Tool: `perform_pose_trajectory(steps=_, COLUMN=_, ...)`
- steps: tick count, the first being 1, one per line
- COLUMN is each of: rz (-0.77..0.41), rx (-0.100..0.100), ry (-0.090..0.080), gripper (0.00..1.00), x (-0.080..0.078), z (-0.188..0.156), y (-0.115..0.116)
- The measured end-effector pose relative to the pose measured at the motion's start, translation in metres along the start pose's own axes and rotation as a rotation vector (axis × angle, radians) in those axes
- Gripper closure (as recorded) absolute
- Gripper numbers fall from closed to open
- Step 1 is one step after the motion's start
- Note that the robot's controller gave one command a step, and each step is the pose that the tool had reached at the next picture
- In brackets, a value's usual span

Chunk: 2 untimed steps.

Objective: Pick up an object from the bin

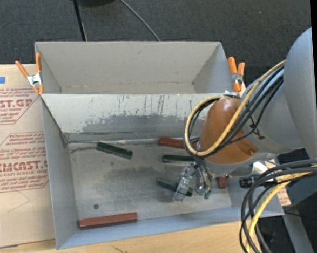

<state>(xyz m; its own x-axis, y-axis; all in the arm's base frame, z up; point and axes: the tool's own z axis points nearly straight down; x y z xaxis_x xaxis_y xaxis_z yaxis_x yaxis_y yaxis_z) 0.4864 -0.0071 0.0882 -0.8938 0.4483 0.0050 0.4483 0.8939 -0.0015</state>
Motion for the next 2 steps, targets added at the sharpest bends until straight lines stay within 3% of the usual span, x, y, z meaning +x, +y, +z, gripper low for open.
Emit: perform_pose_trajectory(steps=2, rz=0.000, rx=-0.001, ry=-0.002, gripper=1.00, x=-0.0004, z=-0.0172, y=0.0003)
